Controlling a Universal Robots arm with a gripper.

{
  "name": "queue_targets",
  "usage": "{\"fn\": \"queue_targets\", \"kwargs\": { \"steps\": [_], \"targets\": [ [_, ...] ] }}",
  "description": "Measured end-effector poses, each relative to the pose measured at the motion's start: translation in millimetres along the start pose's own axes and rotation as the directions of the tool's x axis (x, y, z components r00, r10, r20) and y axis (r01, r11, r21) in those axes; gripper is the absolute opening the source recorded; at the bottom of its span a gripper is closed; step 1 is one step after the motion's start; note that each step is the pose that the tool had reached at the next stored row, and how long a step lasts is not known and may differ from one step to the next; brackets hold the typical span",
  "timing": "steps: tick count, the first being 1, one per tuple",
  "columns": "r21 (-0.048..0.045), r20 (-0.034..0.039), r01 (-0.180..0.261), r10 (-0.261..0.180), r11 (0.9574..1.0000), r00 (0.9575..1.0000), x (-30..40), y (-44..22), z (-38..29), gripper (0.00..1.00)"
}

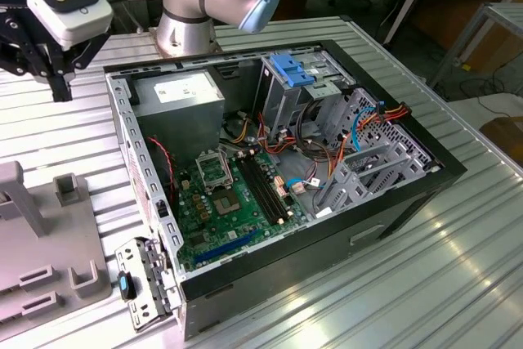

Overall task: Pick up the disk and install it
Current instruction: 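Reach for the disk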

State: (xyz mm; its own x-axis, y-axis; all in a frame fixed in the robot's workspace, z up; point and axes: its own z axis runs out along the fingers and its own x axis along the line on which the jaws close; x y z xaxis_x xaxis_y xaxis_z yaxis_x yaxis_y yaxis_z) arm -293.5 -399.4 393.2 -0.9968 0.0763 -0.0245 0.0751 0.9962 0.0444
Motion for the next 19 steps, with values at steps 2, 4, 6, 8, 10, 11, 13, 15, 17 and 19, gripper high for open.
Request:
{"fn": "queue_targets", "kwargs": {
  "steps": [2, 4, 6, 8, 10, 11, 13, 15, 17, 19],
  "targets": [
    [0.0001, -0.0001, 0.000, 0.000, 1.0000, 1.0000, 5.9, -0.5, -0.1, 0.11],
    [0.0000, -0.0001, 0.000, 0.000, 1.0000, 1.0000, 13.7, -1.1, -0.2, 0.11],
    [0.0000, 0.0000, 0.000, 0.000, 1.0000, 1.0000, 24.3, -1.4, -0.1, 0.11],
    [0.0002, -0.0004, 0.000, 0.000, 1.0000, 1.0000, 32.4, -0.5, -0.1, 0.11],
    [0.0001, -0.0006, 0.000, 0.000, 1.0000, 1.0000, 41.5, 1.1, 0.2, 0.11],
    [0.0001, -0.0007, 0.000, 0.000, 1.0000, 1.0000, 45.5, 1.9, 0.4, 0.11],
    [0.0002, -0.0011, 0.000, 0.000, 1.0000, 1.0000, 57.5, 4.1, 0.7, 0.11],
    [0.0002, -0.0015, 0.000, 0.000, 1.0000, 1.0000, 65.5, 5.5, 0.9, 0.11],
    [0.0002, -0.0018, 0.000, 0.000, 1.0000, 1.0000, 75.0, 7.8, 1.2, 0.11],
    [0.0001, -0.0017, 0.000, 0.000, 1.0000, 1.0000, 83.6, 9.1, 1.5, 0.11]
  ]
}}
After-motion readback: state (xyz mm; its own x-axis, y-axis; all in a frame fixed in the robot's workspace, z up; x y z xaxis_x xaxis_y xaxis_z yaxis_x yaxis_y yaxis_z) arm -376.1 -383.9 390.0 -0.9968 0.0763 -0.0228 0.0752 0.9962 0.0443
